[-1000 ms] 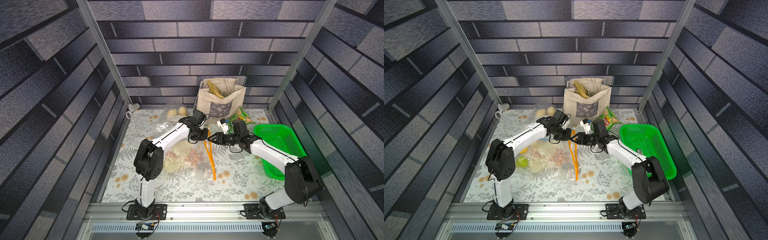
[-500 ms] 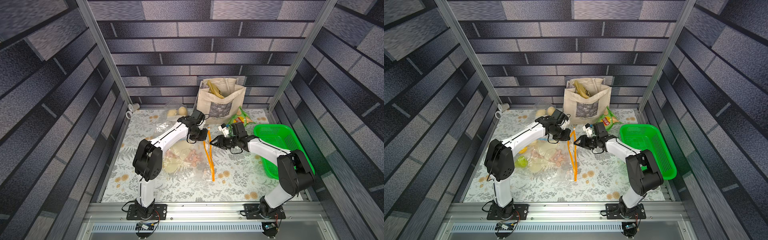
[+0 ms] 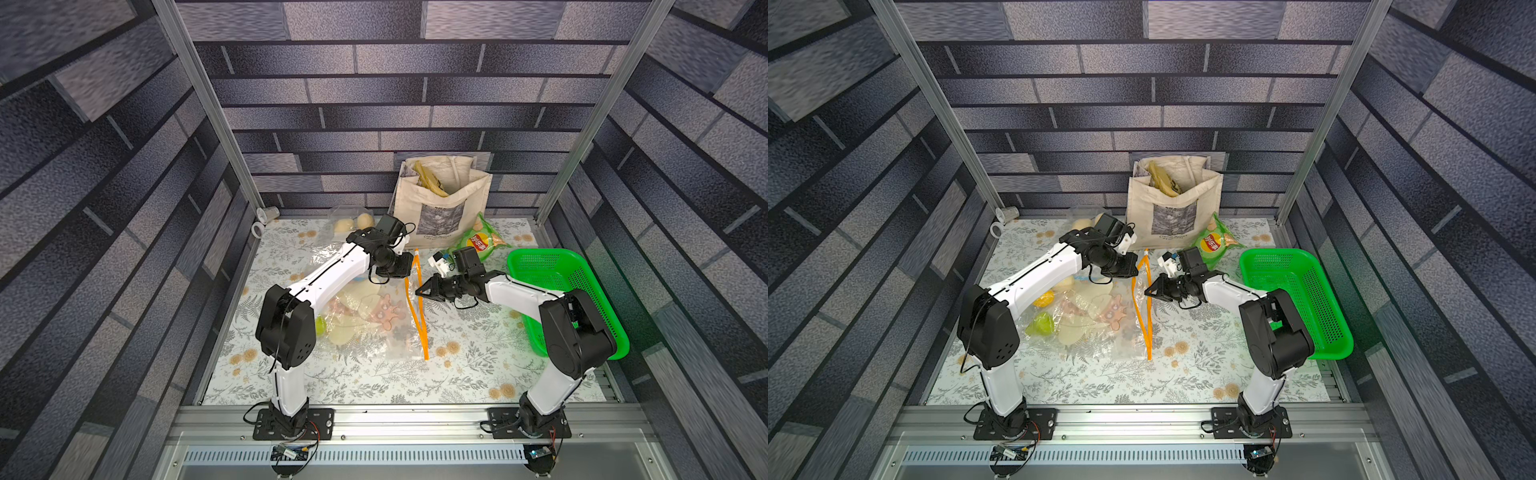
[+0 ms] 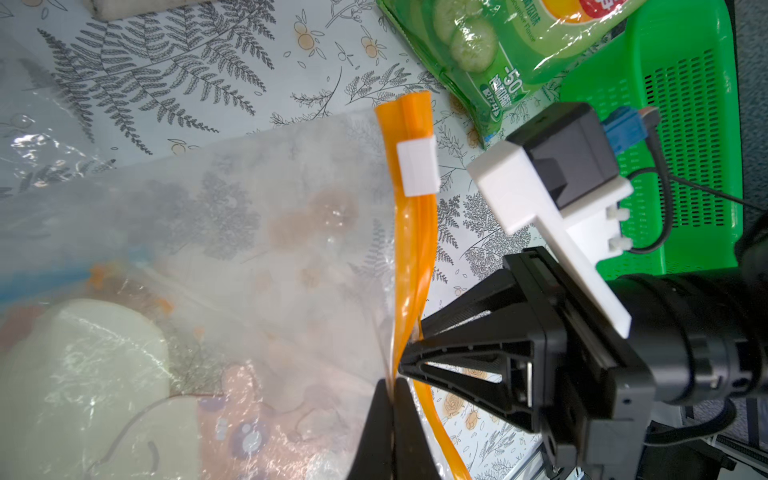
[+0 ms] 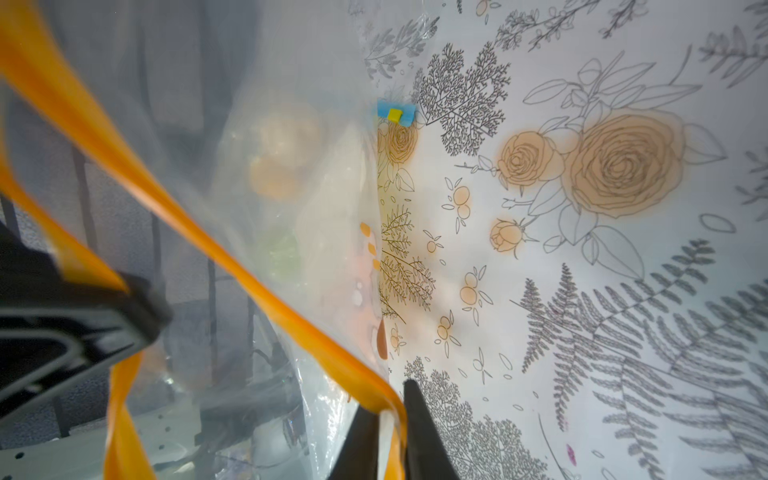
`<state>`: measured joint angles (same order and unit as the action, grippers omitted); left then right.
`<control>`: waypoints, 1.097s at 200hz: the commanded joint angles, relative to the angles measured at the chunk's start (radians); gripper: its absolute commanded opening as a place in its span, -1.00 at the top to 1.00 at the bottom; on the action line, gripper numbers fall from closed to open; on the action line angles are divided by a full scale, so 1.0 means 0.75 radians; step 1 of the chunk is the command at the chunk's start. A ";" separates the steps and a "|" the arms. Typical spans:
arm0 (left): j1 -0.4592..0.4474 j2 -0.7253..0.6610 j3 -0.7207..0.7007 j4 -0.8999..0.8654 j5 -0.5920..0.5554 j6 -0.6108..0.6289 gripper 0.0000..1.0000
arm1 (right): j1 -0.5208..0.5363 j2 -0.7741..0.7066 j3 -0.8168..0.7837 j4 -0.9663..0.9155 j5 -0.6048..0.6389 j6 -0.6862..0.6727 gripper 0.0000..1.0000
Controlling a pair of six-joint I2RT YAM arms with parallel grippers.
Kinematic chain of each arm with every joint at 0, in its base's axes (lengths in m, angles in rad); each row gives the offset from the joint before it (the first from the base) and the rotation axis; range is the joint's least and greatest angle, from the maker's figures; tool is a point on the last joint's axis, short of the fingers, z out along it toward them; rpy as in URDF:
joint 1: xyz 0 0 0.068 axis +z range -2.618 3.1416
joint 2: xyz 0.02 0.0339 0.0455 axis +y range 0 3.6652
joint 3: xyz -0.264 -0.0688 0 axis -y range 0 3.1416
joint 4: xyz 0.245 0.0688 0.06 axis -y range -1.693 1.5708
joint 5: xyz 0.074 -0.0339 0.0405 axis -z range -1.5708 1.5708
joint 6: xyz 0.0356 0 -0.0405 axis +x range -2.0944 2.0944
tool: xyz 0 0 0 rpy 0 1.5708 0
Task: Open the zip-top bag and take out the pear
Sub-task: Open the zipper of the food storage bag at the center of the board.
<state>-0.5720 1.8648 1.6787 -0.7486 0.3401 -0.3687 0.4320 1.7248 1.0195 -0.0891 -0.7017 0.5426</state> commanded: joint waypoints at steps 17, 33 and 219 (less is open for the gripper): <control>0.028 -0.064 0.074 -0.073 0.014 0.060 1.00 | 0.007 -0.035 0.049 -0.108 0.135 -0.059 0.91; 0.038 -0.082 0.082 -0.084 0.017 0.074 1.00 | 0.007 -0.040 0.050 -0.166 0.223 -0.074 0.95; 0.029 0.034 0.277 -0.195 0.144 0.201 1.00 | 0.009 -0.240 0.146 -0.427 0.565 -0.309 -0.06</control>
<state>-0.5426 1.8587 1.8366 -0.8902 0.4244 -0.2352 0.4366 1.6310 1.1301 -0.3725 -0.2230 0.3630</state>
